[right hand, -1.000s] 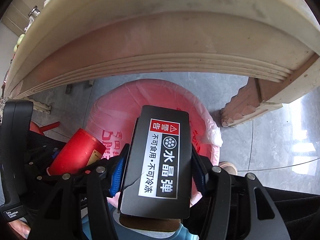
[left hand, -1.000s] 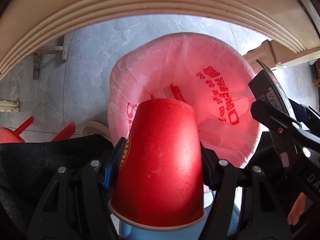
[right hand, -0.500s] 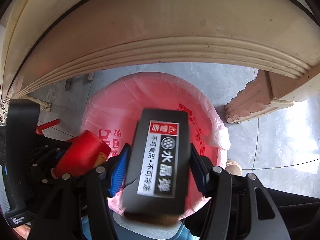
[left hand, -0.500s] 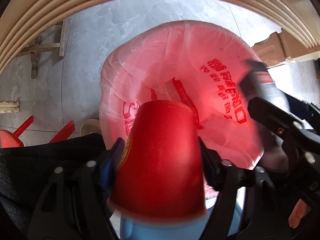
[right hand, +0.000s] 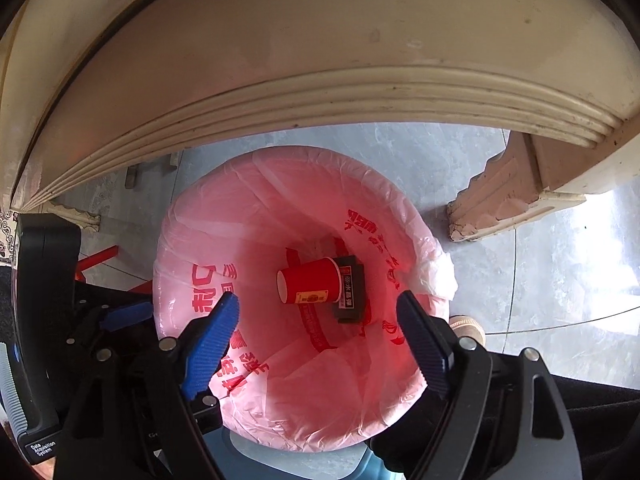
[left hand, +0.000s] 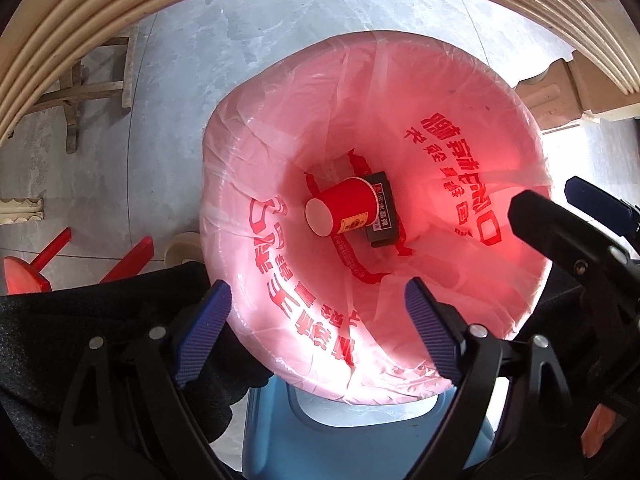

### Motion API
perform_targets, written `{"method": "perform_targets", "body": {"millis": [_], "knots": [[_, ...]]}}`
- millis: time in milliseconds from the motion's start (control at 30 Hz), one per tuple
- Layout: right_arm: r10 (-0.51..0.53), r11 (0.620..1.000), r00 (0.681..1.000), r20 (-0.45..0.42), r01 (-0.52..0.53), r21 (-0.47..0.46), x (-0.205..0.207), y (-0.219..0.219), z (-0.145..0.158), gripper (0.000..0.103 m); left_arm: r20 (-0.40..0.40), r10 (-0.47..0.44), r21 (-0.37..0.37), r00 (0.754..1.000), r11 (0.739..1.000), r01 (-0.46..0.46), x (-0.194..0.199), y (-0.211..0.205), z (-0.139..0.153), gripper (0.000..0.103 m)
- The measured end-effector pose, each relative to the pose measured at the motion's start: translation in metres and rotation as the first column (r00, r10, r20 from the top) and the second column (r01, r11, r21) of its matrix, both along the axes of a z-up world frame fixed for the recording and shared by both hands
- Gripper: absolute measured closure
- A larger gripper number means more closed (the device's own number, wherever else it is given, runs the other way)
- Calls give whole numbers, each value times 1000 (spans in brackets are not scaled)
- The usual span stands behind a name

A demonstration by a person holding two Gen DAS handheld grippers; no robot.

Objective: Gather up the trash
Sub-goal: 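Open left gripper over bin while right gripper releases black box into it, then raise both tools out of the bin back over the table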

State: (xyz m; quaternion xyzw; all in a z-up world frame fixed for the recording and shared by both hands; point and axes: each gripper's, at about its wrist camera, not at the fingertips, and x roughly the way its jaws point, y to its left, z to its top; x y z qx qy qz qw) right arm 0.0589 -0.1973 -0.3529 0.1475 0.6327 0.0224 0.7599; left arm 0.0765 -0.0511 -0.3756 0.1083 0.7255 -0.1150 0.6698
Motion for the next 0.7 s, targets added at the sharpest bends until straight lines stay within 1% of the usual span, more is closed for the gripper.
{"method": "perform_targets", "body": {"millis": [200,367,567,700], "knots": [[3,1000,1000,1,-3,-10,1,1,-5,24,1,9,-5,1000,1000,-9,0,1,2,17],[9,1000,1000,7,-9,-30,0,1,-1,24,10,19,-23,1000,1000,-19,1,3,6,17],[17,999,999,34,-16,-42,-6,4,11,24,38,16,-31,999,999,-15,-3,4,15,17],[11,999,998,61,-9,-41,-14,5,27,24,89,-18,-38,996,999,22,-11,2,29,17]]}}
